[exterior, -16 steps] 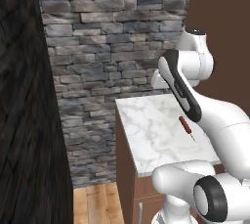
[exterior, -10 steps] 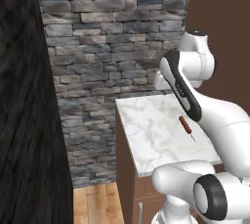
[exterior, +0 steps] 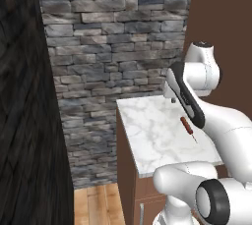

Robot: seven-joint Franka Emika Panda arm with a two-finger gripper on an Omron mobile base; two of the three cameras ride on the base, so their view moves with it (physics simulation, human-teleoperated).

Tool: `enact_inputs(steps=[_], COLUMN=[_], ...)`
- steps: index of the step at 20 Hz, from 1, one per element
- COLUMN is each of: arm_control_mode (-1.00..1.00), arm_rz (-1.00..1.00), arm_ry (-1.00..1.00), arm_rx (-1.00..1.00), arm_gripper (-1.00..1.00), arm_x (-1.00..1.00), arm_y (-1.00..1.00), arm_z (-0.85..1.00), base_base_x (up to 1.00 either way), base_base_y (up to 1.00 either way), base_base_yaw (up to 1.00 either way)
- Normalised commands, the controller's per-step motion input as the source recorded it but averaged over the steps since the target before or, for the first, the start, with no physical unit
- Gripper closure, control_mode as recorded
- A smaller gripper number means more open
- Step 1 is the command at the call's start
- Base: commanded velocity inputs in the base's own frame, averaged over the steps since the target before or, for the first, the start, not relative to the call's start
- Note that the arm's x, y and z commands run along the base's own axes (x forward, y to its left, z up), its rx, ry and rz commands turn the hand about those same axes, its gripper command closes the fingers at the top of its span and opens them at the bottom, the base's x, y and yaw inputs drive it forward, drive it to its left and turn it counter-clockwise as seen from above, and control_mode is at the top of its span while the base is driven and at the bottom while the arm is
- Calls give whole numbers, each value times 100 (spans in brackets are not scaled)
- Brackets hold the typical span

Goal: Store the hot dog in the freezer for long-term storage. Close the freezer door after placing the cooked food.

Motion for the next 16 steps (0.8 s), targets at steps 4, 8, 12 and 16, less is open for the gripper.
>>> enact_inputs(steps=[4, 8, 12, 16], arm_control_mode=[-100, -100, -100, -100], arm_rz=[-11, -12, -13, -11], arm_ry=[2, 3, 10, 17], arm_rx=[-10, -8, -9, -9], arm_gripper=[-100, -100, -100, -100], arm_x=[0, 0, 0, 2], arm_y=[-14, -19, -23, -32], arm_z=[-53, -54, -44, -37], base_base_x=[0, 0, 0, 0], base_base_y=[0, 0, 0, 0], base_base_yaw=[0, 0, 0, 0])
